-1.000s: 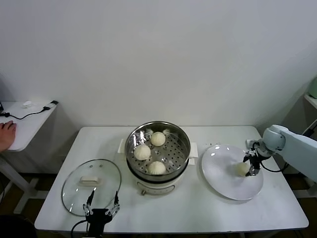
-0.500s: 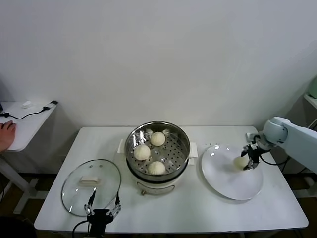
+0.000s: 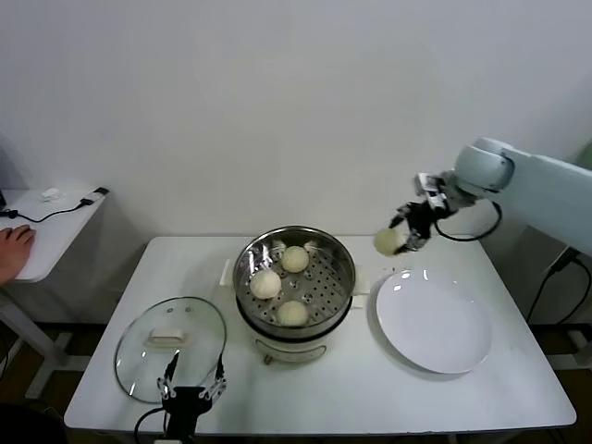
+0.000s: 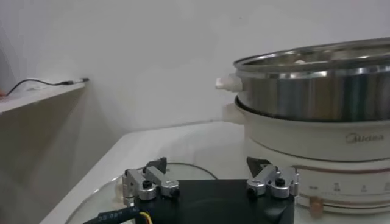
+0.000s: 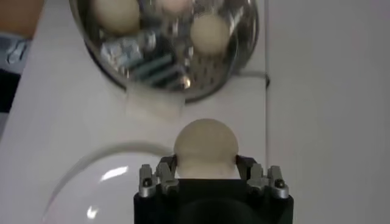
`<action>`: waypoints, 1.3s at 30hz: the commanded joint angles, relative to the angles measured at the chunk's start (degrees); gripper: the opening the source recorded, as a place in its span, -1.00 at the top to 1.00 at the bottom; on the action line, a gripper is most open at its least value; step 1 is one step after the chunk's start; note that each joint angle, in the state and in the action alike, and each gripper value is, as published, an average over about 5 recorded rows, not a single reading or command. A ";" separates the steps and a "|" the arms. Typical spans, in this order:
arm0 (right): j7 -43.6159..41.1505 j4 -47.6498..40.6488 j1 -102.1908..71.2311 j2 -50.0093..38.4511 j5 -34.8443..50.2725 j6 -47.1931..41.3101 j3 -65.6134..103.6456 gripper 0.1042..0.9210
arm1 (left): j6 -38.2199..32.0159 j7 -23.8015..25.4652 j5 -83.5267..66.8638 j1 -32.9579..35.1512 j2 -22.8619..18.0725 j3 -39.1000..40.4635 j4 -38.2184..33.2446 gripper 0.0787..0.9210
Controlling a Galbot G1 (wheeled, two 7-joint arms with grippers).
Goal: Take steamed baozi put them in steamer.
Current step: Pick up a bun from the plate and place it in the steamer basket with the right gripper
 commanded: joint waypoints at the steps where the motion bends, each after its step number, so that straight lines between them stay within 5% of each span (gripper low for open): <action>1: 5.74 9.42 9.83 12.70 15.26 -5.85 -7.96 -0.34 | 0.11 0.06 -0.40 -0.27 0.11 -0.49 -0.24 -0.77; 17: 10.00 1.11 -3.29 16.60 5.27 -8.05 -9.89 -0.34 | 0.08 0.20 -0.67 -0.29 0.27 -0.99 -0.67 -0.77; 34: 11.50 0.02 -6.67 16.65 3.49 -6.93 -7.31 -0.35 | -0.02 0.16 -0.66 -0.45 0.52 -0.85 -0.55 -0.77; 39: 7.86 0.19 -4.19 15.34 5.06 -3.41 -6.33 -0.56 | 0.03 0.22 -0.58 -0.39 0.68 -1.02 -0.58 -0.77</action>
